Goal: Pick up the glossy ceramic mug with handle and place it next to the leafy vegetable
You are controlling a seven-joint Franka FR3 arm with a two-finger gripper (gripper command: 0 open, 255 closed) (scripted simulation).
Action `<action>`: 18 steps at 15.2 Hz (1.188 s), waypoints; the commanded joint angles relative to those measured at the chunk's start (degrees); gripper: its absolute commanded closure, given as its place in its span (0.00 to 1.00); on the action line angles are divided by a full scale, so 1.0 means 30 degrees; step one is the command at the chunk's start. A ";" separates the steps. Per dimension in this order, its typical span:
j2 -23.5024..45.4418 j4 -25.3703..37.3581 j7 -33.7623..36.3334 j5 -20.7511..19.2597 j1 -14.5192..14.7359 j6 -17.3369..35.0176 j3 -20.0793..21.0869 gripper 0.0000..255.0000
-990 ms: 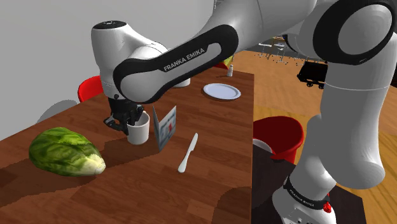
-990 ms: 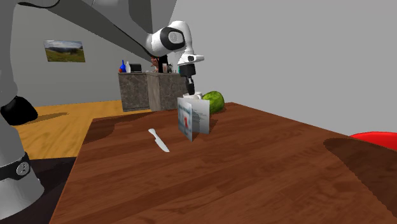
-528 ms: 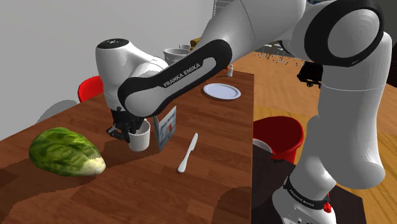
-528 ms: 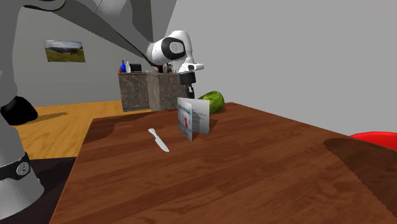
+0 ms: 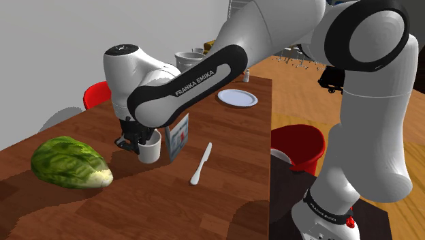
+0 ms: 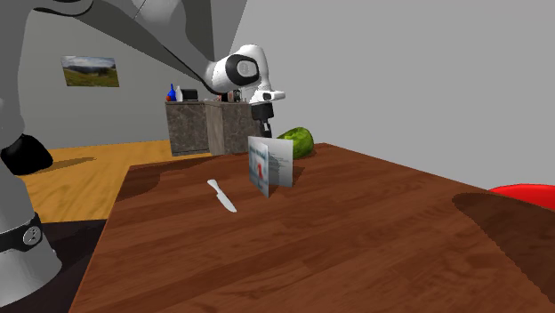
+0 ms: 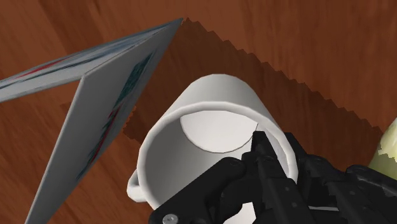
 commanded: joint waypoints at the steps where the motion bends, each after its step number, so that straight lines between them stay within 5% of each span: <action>1: -0.0004 0.0001 0.0001 -0.0001 0.0000 0.0003 0.0000 0.00; 6: -0.0002 0.0003 0.0000 -0.0001 0.0000 0.0003 0.0000 0.00; 10: -0.1265 0.0691 -0.0291 0.0462 0.0054 -0.1926 0.0234 0.00; 18: -0.1266 0.0688 -0.0290 0.0462 0.0054 -0.1922 0.0233 0.00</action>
